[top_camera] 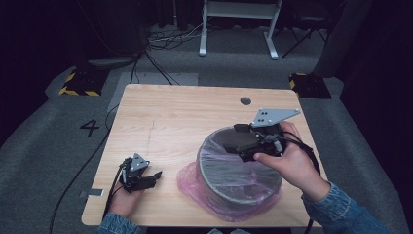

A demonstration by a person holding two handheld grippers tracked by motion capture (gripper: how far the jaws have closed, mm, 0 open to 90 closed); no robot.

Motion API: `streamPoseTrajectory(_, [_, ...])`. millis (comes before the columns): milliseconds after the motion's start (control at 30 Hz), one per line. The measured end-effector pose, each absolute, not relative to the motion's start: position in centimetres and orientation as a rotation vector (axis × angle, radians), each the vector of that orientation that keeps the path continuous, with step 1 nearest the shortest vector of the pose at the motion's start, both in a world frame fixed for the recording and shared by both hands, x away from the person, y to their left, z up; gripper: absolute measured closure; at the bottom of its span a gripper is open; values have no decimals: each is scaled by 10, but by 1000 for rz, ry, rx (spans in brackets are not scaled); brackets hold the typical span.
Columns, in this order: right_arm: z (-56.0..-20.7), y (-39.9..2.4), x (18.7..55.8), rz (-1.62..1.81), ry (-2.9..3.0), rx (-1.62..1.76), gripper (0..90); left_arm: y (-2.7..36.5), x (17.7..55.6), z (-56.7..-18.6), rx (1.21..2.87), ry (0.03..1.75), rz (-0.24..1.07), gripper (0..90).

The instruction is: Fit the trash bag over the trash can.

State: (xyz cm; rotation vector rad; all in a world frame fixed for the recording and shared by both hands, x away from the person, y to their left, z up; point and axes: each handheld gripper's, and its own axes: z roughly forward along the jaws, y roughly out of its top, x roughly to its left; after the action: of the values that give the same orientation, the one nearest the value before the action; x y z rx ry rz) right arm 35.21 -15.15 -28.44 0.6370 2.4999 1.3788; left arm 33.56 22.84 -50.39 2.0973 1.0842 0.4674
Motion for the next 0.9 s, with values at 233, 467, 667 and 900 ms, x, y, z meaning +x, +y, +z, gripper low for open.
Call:
streamPoseTrajectory(233, [-304,-138,356,1313,2565,637,294,228,336,-504,2098,1084,467,350])
streamPoseTrajectory(467, [-316,-134,358,1242,2602,638,320,228,336,-504,2098,1084,468,350])
streamPoseTrajectory(667, [-331,-130,361,1177,2635,655,337,228,336,-504,2097,1084,467,350])
streamPoseTrajectory(900, [-348,-124,367,1080,2697,671,320,228,336,-504,2097,1084,466,350])
